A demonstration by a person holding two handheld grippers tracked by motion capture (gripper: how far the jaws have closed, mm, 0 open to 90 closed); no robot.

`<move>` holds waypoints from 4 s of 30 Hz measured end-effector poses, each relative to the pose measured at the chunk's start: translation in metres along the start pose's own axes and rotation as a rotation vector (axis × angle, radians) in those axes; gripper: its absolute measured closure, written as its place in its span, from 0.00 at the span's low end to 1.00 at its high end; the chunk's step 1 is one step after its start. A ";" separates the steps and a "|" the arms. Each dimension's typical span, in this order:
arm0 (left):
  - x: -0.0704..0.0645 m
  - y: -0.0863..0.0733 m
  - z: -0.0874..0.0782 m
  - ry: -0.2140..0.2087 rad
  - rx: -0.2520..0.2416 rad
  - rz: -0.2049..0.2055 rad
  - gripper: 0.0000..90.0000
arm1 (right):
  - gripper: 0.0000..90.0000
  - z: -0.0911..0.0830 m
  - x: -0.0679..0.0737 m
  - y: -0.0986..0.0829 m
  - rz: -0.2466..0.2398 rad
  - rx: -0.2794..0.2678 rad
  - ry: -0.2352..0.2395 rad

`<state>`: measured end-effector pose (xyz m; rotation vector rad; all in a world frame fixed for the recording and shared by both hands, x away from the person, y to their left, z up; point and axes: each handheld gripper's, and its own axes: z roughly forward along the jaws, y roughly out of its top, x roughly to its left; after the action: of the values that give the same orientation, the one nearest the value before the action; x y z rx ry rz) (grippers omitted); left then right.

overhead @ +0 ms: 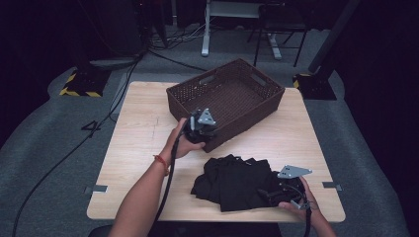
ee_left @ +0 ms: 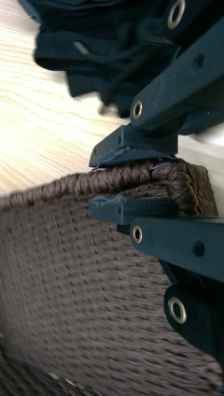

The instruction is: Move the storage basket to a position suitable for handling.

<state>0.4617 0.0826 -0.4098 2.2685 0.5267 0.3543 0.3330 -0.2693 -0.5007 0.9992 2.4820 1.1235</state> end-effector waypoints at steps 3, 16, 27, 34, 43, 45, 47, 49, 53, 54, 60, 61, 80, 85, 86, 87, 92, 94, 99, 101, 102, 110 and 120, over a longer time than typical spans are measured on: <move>0.007 -0.010 -0.013 0.005 0.018 0.010 0.81 | 0.07 0.000 0.000 0.000 0.000 -0.002 0.000; 0.029 -0.043 -0.057 0.056 0.065 -0.037 0.70 | 0.08 -0.001 0.001 -0.001 -0.001 0.001 -0.002; 0.012 -0.002 -0.027 0.009 0.039 -0.037 0.39 | 0.08 -0.001 0.001 0.000 -0.002 0.005 -0.003; 0.004 0.002 -0.008 0.074 0.079 -0.055 0.74 | 0.08 -0.001 0.002 -0.001 -0.004 0.004 -0.009; 0.002 0.001 -0.008 0.073 0.054 -0.052 0.84 | 0.07 0.000 0.002 0.000 -0.003 0.006 -0.001; 0.000 0.002 -0.008 0.035 0.047 -0.030 0.87 | 0.07 0.000 0.002 0.000 -0.003 0.006 -0.001; -0.004 0.003 -0.008 0.055 0.047 -0.016 0.88 | 0.07 0.000 0.002 0.000 -0.003 0.006 -0.002; -0.006 0.002 -0.009 0.049 0.047 -0.015 0.88 | 0.07 0.000 0.002 0.000 -0.004 0.006 -0.002; -0.011 -0.002 -0.014 0.021 0.037 0.011 0.88 | 0.07 0.000 0.002 -0.001 -0.004 0.005 -0.003; -0.013 -0.003 -0.014 0.011 0.032 0.024 0.88 | 0.07 0.000 0.002 -0.001 -0.003 0.005 -0.002; -0.019 -0.003 -0.016 -0.064 0.025 0.109 0.88 | 0.07 0.000 0.002 0.000 -0.005 0.005 -0.005; -0.018 -0.002 -0.015 -0.082 0.022 0.122 0.88 | 0.07 0.000 0.002 0.000 -0.005 0.006 -0.005; -0.021 -0.029 -0.089 0.027 -0.144 -0.070 0.26 | 0.18 -0.017 0.005 0.003 0.008 -0.040 -0.036; -0.069 -0.049 -0.086 -0.020 -0.128 -0.045 0.21 | 0.18 -0.032 0.003 0.003 0.027 -0.075 -0.067; -0.079 -0.053 -0.080 -0.041 -0.104 -0.040 0.20 | 0.18 -0.033 0.002 0.003 0.028 -0.078 -0.074; -0.091 -0.060 -0.069 -0.052 -0.077 -0.032 0.18 | 0.18 -0.034 0.002 0.002 0.028 -0.073 -0.078; -0.116 -0.079 -0.026 -0.137 0.009 -0.059 0.18 | 0.17 -0.022 0.001 0.001 0.031 -0.016 -0.062; -0.118 -0.083 -0.017 -0.140 0.019 -0.079 0.18 | 0.17 -0.016 0.001 0.001 0.030 0.000 -0.046; -0.117 -0.091 0.002 -0.160 0.040 -0.119 0.17 | 0.06 -0.004 0.002 0.004 0.022 0.046 -0.034; -0.119 -0.091 0.007 -0.160 0.047 -0.117 0.16 | 0.01 0.002 0.001 0.005 0.020 0.057 -0.019; -0.120 -0.091 0.009 -0.152 0.053 -0.119 0.15 | 0.00 0.003 0.001 0.005 0.017 0.059 -0.017; -0.124 -0.090 0.026 -0.139 0.086 -0.094 0.00 | 0.01 0.007 0.004 0.008 -0.004 0.063 -0.015; -0.121 -0.095 0.018 -0.159 0.102 -0.061 0.01 | 0.00 0.000 -0.003 0.008 0.019 0.070 -0.054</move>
<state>0.3377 0.0730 -0.5032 2.3488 0.5405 0.1174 0.3394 -0.2674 -0.4952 1.0604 2.4898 1.0075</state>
